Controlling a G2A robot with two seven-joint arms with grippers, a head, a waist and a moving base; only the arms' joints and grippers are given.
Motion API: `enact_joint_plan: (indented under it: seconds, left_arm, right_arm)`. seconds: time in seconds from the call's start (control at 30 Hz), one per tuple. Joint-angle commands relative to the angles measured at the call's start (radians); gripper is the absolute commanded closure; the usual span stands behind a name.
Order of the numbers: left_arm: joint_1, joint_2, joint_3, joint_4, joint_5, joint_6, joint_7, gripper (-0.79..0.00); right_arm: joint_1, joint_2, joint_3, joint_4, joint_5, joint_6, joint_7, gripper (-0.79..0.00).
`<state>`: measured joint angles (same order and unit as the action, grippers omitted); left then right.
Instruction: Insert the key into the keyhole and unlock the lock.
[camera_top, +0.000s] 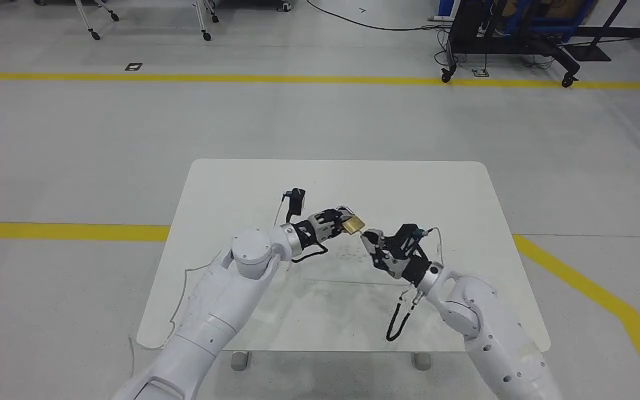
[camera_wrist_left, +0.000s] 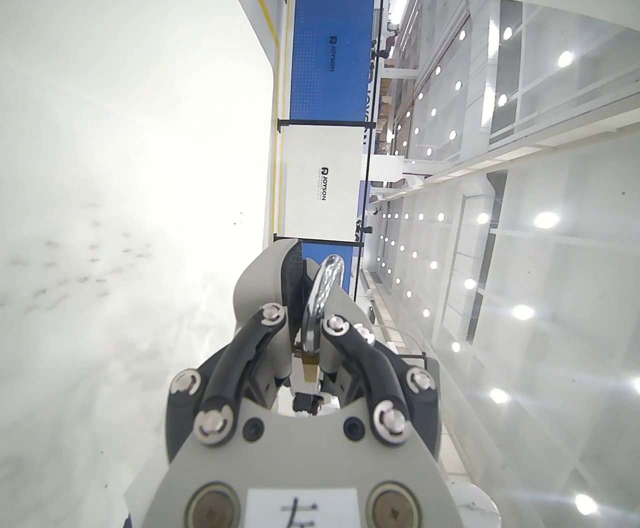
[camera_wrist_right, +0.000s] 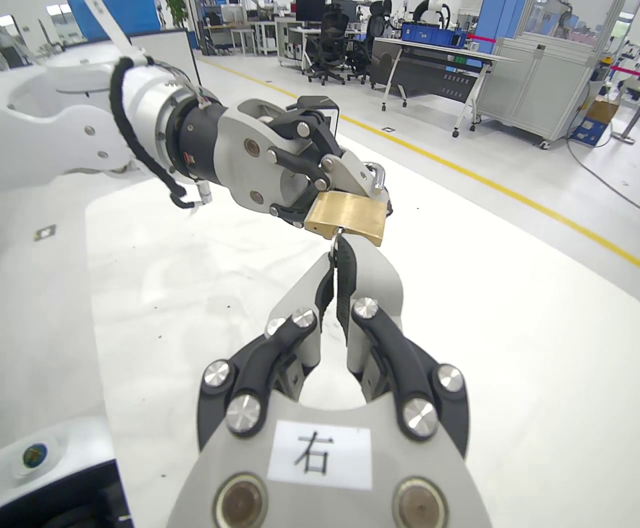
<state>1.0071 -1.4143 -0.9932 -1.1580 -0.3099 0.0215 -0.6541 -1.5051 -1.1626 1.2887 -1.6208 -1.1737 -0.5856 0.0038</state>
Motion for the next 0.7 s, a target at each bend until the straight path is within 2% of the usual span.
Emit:
enact_joint_plan:
  seconds: [0.0, 0.13, 0.27, 0.33, 0.4, 0.47, 0.6, 0.67]
  left_arm:
    - [0.004, 0.001, 0.0, -0.007, 0.013, -0.008, 0.004, 0.0]
    - [0.009, 0.002, 0.002, -0.017, 0.028, -0.018, 0.01, 0.0]
    - [0.014, 0.003, -0.003, -0.02, 0.023, -0.021, 0.017, 0.0]
    - [0.016, 0.003, -0.007, -0.019, 0.014, -0.016, 0.019, 0.0]
    - [0.018, 0.003, -0.012, -0.017, 0.001, -0.011, 0.024, 0.0]
    - [0.017, 0.002, -0.013, -0.014, -0.003, -0.003, 0.026, 0.0]
    - [0.01, 0.001, -0.007, -0.003, -0.002, 0.023, 0.025, 0.0]
    - [0.0, 0.0, 0.008, 0.011, 0.028, 0.07, 0.031, 0.0]
  right_arm:
    - [0.002, 0.0, 0.004, 0.016, 0.048, -0.016, 0.007, 0.0]
    - [0.012, 0.0, 0.007, 0.039, 0.128, -0.049, 0.026, 0.0]
    - [0.017, 0.002, 0.009, 0.042, 0.122, -0.035, 0.035, 0.0]
    - [0.014, 0.004, 0.013, 0.032, 0.089, -0.028, 0.026, -0.336]
    - [0.004, 0.006, 0.021, 0.022, 0.069, -0.03, -0.003, -0.708]
    - [-0.01, 0.009, 0.034, 0.016, 0.053, -0.026, -0.026, -0.782]
    - [-0.034, 0.017, 0.081, 0.017, 0.058, -0.033, -0.058, -0.785]
    - [-0.049, 0.021, 0.112, 0.017, 0.068, -0.03, -0.071, -0.785]
